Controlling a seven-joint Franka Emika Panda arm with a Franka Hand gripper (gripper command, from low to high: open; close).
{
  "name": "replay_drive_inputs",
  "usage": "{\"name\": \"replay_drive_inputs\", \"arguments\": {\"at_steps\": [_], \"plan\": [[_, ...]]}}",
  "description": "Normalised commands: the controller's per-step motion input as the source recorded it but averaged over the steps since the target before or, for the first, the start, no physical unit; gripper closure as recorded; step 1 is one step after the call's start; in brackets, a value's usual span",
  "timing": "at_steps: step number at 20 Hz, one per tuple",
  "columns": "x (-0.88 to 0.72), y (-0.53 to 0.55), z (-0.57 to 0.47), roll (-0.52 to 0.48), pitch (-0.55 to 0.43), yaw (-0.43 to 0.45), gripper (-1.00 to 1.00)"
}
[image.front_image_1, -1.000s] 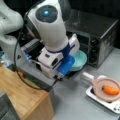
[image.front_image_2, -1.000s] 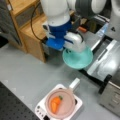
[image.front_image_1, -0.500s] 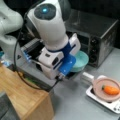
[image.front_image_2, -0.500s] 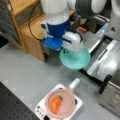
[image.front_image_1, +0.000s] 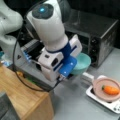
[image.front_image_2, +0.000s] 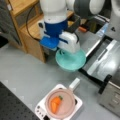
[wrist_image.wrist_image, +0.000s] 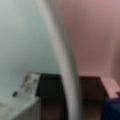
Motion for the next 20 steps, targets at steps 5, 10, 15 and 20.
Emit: {"name": "replay_drive_inputs", "arguments": {"at_steps": [5,10,15,20], "plan": [[-0.26,0.24,-0.07,0.191,-0.097,-0.005,1.0],[-0.61,0.31,-0.16,0.114,-0.131,0.02,1.0],[-0.77,0.26,-0.28,0.108,-0.243,0.009,1.0],[-0.77,0.27,-0.31,0.129,-0.323,-0.024,1.0]]}}
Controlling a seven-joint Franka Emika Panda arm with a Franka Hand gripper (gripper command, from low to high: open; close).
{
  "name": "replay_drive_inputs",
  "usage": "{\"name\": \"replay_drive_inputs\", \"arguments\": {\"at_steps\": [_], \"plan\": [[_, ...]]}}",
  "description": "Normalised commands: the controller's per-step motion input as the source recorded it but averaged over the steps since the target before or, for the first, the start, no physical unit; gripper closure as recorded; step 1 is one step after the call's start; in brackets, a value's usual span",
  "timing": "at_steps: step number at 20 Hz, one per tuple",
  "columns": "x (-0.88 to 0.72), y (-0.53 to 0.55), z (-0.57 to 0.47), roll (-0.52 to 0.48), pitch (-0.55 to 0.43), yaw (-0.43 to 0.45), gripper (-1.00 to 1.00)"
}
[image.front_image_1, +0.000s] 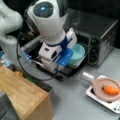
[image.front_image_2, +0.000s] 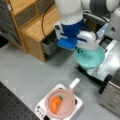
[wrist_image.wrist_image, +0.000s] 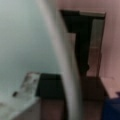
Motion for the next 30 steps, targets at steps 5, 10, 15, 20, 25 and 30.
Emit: {"name": "replay_drive_inputs", "arguments": {"at_steps": [5,10,15,20,25,30], "plan": [[-0.62,0.25,-0.3,0.116,-0.371,-0.061,1.0],[-0.42,0.17,-0.24,0.122,-0.353,-0.064,1.0],[-0.31,0.16,-0.2,0.087,-0.307,-0.06,1.0],[-0.33,0.21,-0.18,0.06,-0.277,-0.067,1.0],[-0.37,0.22,-0.18,0.058,-0.279,-0.106,1.0],[-0.35,0.25,-0.22,0.023,-0.276,-0.148,1.0]]}}
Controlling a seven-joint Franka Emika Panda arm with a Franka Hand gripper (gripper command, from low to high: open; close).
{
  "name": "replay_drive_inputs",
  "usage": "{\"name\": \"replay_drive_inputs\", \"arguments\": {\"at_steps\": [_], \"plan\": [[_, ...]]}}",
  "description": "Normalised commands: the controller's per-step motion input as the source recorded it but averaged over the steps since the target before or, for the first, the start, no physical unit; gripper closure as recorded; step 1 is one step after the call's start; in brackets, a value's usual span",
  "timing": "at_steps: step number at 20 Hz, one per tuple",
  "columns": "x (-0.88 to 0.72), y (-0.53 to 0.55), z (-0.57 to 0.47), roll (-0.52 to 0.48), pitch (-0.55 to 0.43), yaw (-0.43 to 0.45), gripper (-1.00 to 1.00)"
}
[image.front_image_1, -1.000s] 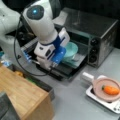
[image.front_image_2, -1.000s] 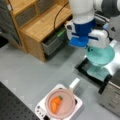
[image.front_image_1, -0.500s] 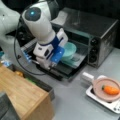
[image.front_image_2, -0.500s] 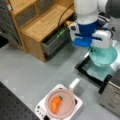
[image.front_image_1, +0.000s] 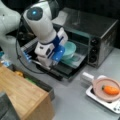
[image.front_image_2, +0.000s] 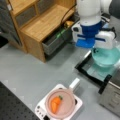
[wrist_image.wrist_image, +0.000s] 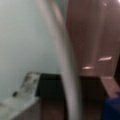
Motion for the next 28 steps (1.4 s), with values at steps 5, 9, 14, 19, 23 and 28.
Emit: {"name": "replay_drive_inputs", "arguments": {"at_steps": [5,9,14,19,23,28], "plan": [[-0.36,0.27,-0.26,0.034,-0.284,-0.166,1.0],[-0.36,0.25,-0.23,0.043,-0.271,-0.181,1.0],[-0.34,0.14,-0.16,0.045,-0.249,-0.185,1.0],[-0.34,0.07,-0.14,0.037,-0.227,-0.177,-1.0],[-0.32,0.11,-0.1,0.014,-0.183,-0.18,-1.0],[-0.26,0.16,-0.1,0.03,-0.191,-0.171,-1.0]]}}
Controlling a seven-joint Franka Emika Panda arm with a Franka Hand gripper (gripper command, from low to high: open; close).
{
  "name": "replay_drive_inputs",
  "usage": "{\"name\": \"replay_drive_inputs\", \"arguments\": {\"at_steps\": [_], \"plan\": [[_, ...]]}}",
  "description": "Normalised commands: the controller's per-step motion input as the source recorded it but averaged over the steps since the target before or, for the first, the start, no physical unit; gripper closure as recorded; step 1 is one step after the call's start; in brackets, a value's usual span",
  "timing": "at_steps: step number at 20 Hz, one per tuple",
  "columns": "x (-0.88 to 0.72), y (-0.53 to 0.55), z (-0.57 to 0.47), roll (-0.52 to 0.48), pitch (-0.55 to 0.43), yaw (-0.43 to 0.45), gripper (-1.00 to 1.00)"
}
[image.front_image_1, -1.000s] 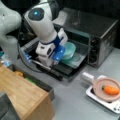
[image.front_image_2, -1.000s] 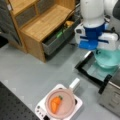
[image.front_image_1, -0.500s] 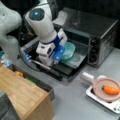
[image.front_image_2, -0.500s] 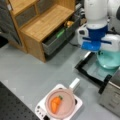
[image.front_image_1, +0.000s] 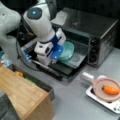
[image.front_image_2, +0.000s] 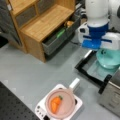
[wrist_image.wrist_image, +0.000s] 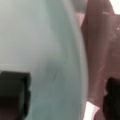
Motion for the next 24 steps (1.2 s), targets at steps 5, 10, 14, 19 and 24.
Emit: {"name": "replay_drive_inputs", "arguments": {"at_steps": [5,10,14,19,24], "plan": [[-0.21,0.17,-0.1,0.037,-0.186,-0.176,-1.0],[-0.16,0.12,-0.05,-0.012,-0.167,-0.196,-1.0],[-0.06,0.02,0.04,-0.135,-0.119,-0.193,-1.0],[0.0,-0.03,0.07,-0.251,-0.037,-0.117,-1.0],[0.2,-0.09,0.22,-0.261,0.019,-0.045,-1.0]]}}
